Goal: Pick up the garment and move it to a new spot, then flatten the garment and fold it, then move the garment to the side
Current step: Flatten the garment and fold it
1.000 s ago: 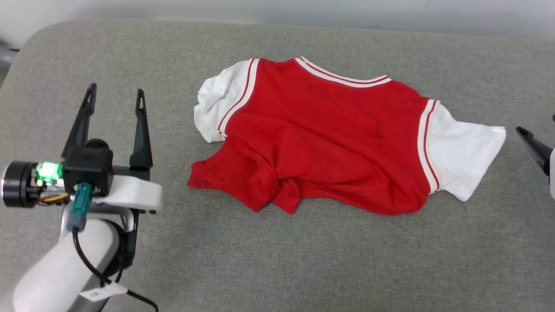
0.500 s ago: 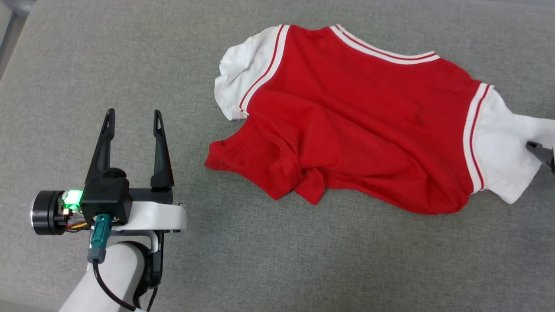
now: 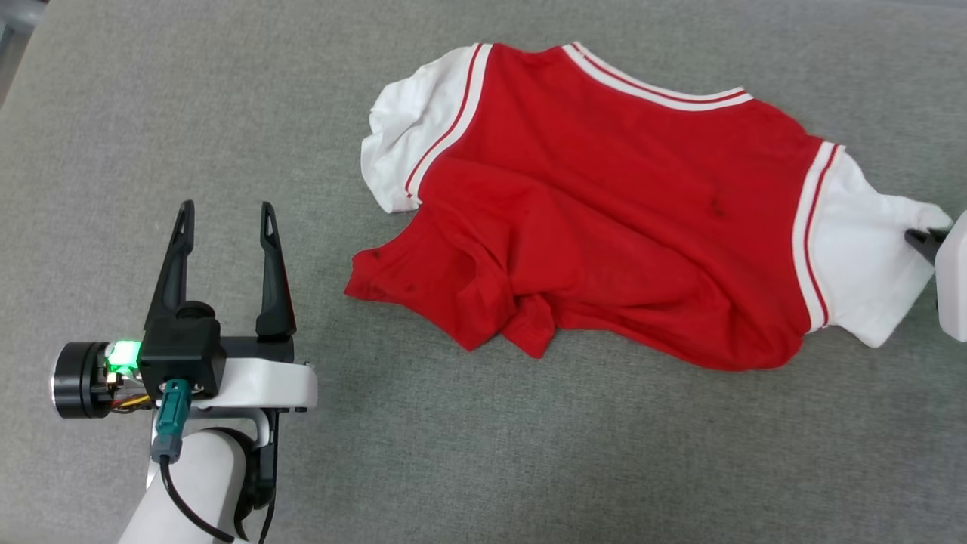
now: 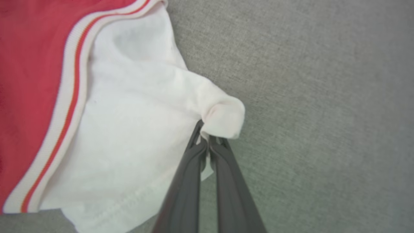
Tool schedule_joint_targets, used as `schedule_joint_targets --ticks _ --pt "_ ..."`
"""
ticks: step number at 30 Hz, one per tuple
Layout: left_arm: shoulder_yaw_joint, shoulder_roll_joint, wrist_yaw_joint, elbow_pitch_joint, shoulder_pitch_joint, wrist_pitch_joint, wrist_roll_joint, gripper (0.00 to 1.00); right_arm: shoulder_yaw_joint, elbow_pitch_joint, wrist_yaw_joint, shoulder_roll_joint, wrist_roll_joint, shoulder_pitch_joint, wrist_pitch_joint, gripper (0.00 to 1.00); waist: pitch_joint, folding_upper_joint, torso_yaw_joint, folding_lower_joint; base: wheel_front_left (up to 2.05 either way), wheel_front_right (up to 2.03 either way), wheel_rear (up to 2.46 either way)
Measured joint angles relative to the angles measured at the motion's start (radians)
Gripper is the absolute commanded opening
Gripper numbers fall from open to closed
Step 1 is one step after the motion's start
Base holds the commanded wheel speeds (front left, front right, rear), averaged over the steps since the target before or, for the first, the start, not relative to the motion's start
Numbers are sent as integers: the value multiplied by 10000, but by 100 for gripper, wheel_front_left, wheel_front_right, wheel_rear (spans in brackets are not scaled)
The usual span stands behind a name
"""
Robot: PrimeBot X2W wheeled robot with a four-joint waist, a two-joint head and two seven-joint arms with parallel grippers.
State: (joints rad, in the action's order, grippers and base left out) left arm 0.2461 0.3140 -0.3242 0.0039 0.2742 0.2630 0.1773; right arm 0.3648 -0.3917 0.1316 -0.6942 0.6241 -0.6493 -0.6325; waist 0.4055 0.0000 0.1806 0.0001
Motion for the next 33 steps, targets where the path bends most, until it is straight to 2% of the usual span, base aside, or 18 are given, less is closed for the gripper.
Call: schedule_joint_targets --ticks 6,10,15,20,26,29,33 --pt "-376 -117 339 105 -301 0 -284 100 -510 456 0 -357 174 507 1149 0 -463 0 -311 0 0 0 0" --pt "-606 -171 516 176 -514 0 -433 100 -980 773 0 -596 284 1519 1498 0 -770 1 -519 0 0 0 0" --pt "-819 -261 694 232 -780 0 -560 100 -1649 965 -2 -600 462 2820 1655 0 -1063 0 -760 -1 0 0 0" --pt "-1003 -221 963 360 -816 0 -619 100 -1998 876 0 -232 493 3682 1492 0 -1216 0 -954 -1 0 0 0" --pt "-1060 -136 1340 564 -438 0 -698 100 -2194 497 0 247 286 3988 1513 0 -1275 0 -1014 -1 0 0 0" --pt "-1095 -27 1657 779 -157 0 -690 100 -2293 441 0 424 219 4008 1672 0 -1322 0 -1076 -1 0 0 0" --pt "-1030 230 2313 1208 446 0 -577 100 -2339 579 -2 617 138 4072 2008 0 -1354 0 -1205 -1 0 0 0"
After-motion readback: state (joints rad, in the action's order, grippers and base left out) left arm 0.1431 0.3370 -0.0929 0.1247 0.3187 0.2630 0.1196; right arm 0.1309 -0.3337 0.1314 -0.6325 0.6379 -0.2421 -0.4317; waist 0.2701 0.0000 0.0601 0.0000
